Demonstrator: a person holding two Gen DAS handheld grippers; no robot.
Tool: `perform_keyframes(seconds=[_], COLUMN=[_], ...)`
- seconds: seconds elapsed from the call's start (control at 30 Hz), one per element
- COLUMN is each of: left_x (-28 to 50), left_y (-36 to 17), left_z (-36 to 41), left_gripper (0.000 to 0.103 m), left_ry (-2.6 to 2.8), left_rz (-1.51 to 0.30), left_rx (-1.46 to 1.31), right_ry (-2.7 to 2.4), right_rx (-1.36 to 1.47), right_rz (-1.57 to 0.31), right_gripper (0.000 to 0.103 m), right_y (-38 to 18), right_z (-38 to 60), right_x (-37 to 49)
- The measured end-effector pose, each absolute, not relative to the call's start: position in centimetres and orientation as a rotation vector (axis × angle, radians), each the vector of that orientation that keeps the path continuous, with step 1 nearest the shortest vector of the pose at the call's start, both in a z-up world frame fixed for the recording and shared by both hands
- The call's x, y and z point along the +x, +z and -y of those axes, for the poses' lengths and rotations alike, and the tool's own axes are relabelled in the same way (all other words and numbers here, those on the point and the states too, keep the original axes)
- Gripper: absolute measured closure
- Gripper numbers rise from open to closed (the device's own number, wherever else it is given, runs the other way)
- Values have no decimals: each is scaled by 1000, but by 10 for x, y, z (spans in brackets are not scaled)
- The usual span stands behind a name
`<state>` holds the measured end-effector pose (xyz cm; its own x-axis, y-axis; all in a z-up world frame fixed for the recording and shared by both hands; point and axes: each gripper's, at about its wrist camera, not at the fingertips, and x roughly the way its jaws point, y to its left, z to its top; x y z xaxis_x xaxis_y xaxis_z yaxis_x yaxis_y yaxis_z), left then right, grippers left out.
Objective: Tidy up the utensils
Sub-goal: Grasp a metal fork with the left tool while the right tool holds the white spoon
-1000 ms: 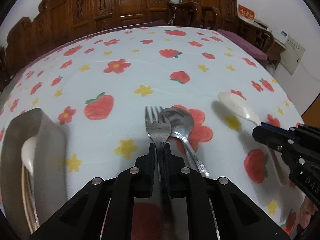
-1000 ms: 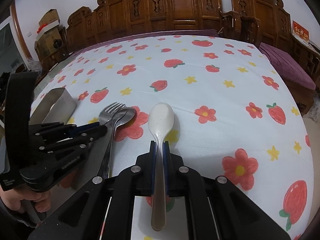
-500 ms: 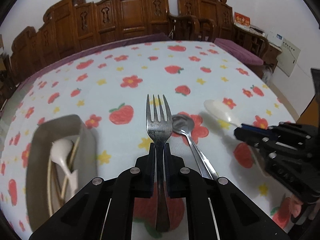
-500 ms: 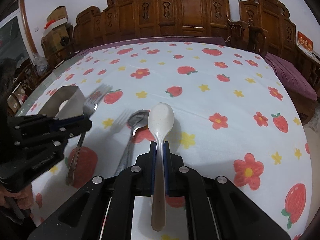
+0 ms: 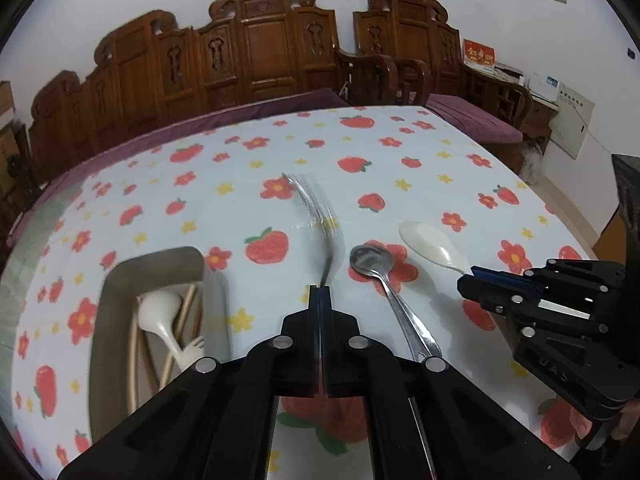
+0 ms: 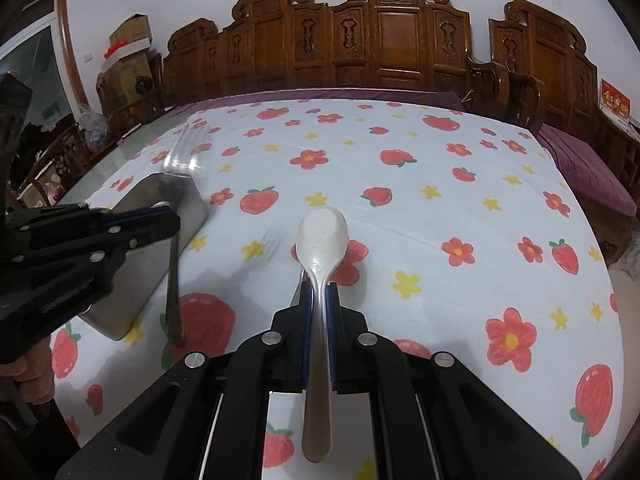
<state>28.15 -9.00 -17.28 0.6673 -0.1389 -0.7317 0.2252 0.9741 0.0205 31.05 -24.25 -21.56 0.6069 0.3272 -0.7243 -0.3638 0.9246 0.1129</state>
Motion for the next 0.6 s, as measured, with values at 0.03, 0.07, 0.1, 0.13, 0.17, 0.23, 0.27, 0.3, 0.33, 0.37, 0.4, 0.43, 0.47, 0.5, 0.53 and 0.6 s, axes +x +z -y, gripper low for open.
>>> perform_keyframes(seconds=[0.03,0.07,0.1,0.13,0.17,0.23,0.27,0.3,0.33,0.37,0.4,0.43,0.47,0.5,0.53,0.6], left_x=[284,287,289,294,296,303,307,311,316,323,327,332,339,344,348,355], left_y=[-176,-179,-182,-186,-188,-194,-198,-201,-205,-208,-210,-213,-217,-220,-224,-231], left_z=[90,92,93,94,94,95,96,96,96,96,95,94,94,94,95,96], left_gripper=[103,103,103,103,103,103,103,103,103,103,101,92,86,75,74,74], left_ry=[-209,-211,-211,-210,-211,-212,-208,-201,-192,-178,-167,-160,-147,-133,-130,-126], left_rz=[-821,-826,-832,-846,-854,-880,-897,-909,-926,-941,-951,-962,-975,-984,-995,-1015], left_rx=[104,107,110,107,99,91,88,85,79,69,60,54,52,53,51,37], right_ry=[397,393,389,386,382,376,373,369,367,367,368,369,372,373,374,377], right_rx=[-47,-47,-47,-44,-37,-19,-15,-11,-7,-3,0,-1,-6,-11,-17,-22], right_rz=[-829,-831,-830,-829,-828,-825,-826,-828,-828,-827,-828,-829,-829,-828,-827,-825], right_gripper=[95,95,95,95,95,95,95,95,95,95,95,95,95,95,95,95], right_y=[-216,-217,-217,-217,-217,-216,-216,-216,-217,-217,-217,-217,-217,-217,-217,-217], right_z=[243,246,248,250,252,259,261,263,264,265,265,265,264,264,264,263], right_x=[310,311,311,312,312,313,314,316,317,318,319,320,321,321,321,322])
